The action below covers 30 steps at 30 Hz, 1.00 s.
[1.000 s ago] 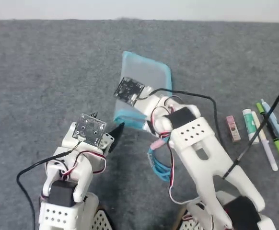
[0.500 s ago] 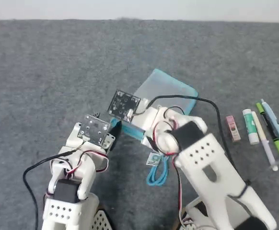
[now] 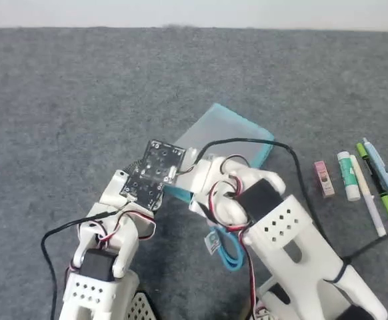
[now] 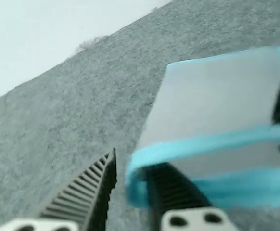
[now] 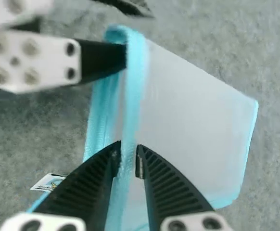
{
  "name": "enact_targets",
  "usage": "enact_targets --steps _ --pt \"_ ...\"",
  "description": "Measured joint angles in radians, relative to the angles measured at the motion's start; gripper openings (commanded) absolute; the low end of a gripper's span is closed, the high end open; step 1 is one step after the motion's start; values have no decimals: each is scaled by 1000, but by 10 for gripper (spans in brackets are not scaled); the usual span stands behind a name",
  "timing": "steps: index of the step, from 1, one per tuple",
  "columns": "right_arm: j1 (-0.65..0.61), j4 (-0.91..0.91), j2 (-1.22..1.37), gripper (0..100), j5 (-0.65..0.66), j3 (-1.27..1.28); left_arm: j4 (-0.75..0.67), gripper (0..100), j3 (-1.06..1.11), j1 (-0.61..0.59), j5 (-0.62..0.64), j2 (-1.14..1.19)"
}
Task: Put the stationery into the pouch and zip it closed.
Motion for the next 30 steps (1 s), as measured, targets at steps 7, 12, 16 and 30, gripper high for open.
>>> enact_targets --steps 7,12,16,30 --pt "-8 0 0 148 -100 0 -63 9 2 -80 60 5" --pt "-9 6 0 142 -153 0 -95 9 2 -210 130 5" --pt "-8 6 0 66 -201 5 -95 9 2 -264 183 5" --pt "104 -715 -2 9 -511 473 -95 9 -43 -290 264 5"
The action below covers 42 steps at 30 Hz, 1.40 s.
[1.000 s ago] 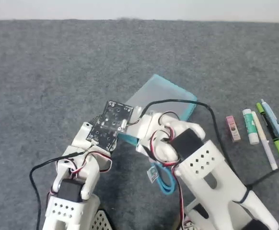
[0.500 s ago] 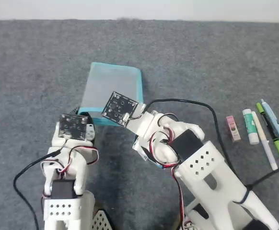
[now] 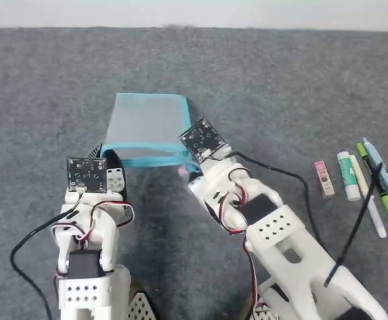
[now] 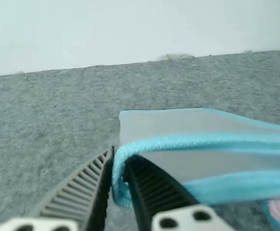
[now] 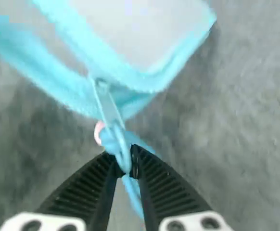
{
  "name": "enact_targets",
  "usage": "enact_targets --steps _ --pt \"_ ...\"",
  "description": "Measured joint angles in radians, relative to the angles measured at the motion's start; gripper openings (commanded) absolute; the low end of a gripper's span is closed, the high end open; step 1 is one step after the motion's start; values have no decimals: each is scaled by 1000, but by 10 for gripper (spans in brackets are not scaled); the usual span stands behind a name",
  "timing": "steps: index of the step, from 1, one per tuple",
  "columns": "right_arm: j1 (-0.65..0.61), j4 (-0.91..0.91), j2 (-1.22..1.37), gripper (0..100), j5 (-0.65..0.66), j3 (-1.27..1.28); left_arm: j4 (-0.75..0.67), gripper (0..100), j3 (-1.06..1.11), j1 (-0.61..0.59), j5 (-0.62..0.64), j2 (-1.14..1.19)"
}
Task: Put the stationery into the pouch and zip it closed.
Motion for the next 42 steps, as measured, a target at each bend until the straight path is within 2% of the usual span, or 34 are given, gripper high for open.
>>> enact_targets --steps 5,13,15,18,20,22,25,28,33,37,42 --pt "-15 -104 0 9 -29 18 3 9 0 37 0 0" --pt "-75 -64 -8 8 2 20 3 9 0 44 0 0" --pt "-75 -23 -38 9 115 21 3 9 0 44 0 0" --pt "-72 100 -121 11 390 21 3 9 0 44 0 0" --pt "-26 140 -181 30 571 38 17 9 0 44 0 0" --pt "41 107 -226 62 657 68 64 9 -20 48 0 0" --pt "123 3 -242 79 683 97 161 9 -86 61 0 0" --pt "143 -81 -242 80 687 98 245 9 -143 77 0 0" --pt "118 -207 -164 83 689 98 261 9 -160 80 0 0" --pt "52 -210 -104 84 692 100 261 9 -160 78 -2 -2" --pt "23 -60 -129 84 750 100 262 9 -160 78 -3 -2"
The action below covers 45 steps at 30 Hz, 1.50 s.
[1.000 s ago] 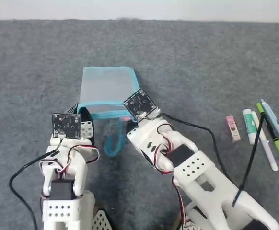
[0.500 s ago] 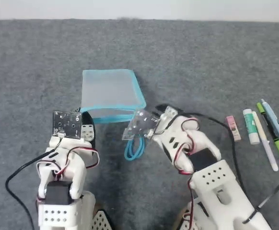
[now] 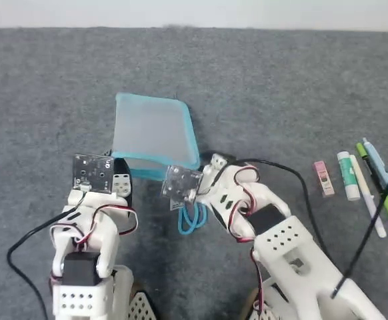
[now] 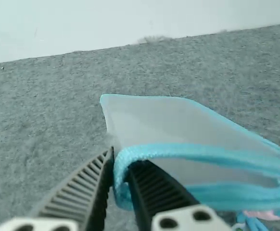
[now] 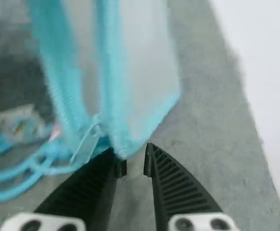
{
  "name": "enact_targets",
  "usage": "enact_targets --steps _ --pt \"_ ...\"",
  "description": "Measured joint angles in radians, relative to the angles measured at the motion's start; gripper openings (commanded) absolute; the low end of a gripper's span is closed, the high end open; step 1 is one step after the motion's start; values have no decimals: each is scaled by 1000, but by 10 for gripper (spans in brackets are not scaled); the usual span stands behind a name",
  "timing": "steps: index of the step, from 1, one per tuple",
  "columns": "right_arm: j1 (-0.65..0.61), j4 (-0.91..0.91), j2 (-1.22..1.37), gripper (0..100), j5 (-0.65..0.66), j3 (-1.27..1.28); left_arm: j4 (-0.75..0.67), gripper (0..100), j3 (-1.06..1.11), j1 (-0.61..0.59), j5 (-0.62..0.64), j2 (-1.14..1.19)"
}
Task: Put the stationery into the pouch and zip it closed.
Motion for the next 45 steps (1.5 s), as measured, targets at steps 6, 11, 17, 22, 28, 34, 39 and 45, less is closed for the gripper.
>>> enact_targets --steps 6,11,17,22,28,34,39,45 --pt "-21 144 -132 132 21 0 0 9 0 0 -11 0" --pt "-23 157 -164 178 -5 0 0 9 0 0 -15 0" --pt "-57 120 -146 177 -44 2 0 9 -2 -2 -17 0" --pt "-137 78 -58 177 -49 0 0 9 0 0 -17 0" --pt "-147 98 -55 177 -26 0 0 9 0 -2 -17 0" --pt "-155 155 -57 177 35 61 0 9 0 0 -17 0" --pt "-155 152 -57 177 41 78 0 9 0 2 -17 0" --pt "-155 44 -54 177 21 94 0 9 0 0 -17 0"
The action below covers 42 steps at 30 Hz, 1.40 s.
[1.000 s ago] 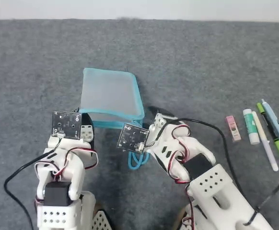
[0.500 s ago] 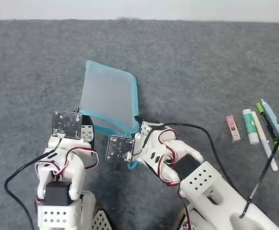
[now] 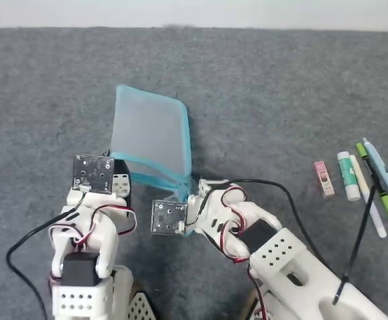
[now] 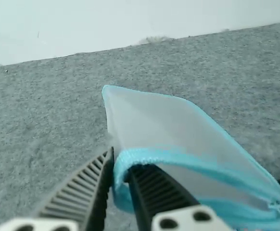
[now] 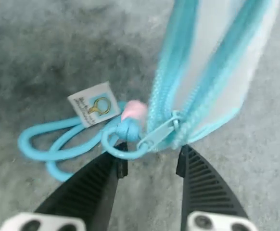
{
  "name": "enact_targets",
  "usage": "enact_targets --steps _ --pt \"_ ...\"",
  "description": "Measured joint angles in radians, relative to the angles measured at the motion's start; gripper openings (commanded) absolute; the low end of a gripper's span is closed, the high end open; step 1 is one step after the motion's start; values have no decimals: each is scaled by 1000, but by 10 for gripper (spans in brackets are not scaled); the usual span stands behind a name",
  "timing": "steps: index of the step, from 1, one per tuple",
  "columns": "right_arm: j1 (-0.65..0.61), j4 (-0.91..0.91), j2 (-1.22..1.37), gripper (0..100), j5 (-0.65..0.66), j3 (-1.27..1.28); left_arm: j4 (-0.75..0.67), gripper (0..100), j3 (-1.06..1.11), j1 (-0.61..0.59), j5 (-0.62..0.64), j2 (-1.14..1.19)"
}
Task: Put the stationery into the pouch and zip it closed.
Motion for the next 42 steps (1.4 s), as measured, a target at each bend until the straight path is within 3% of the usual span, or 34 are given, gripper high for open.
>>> enact_targets --steps 6,9,14,19,31,37,39,42 --pt "2 -199 8 175 -101 2 9 9 -3 17 0 0" --pt "2 -272 9 128 -155 2 11 9 -3 28 0 0" --pt "11 -301 9 11 -161 2 21 9 -3 31 0 0" --pt "80 -293 9 9 -161 -12 26 9 -2 51 3 -2" --pt "107 -81 2 29 -175 -43 28 9 0 89 2 2" --pt "207 143 -137 24 -400 -94 -6 9 17 117 15 2" --pt "258 253 -209 73 -442 -130 -68 9 71 140 23 2" --pt "284 443 -288 225 -459 -186 -146 9 124 175 34 0"
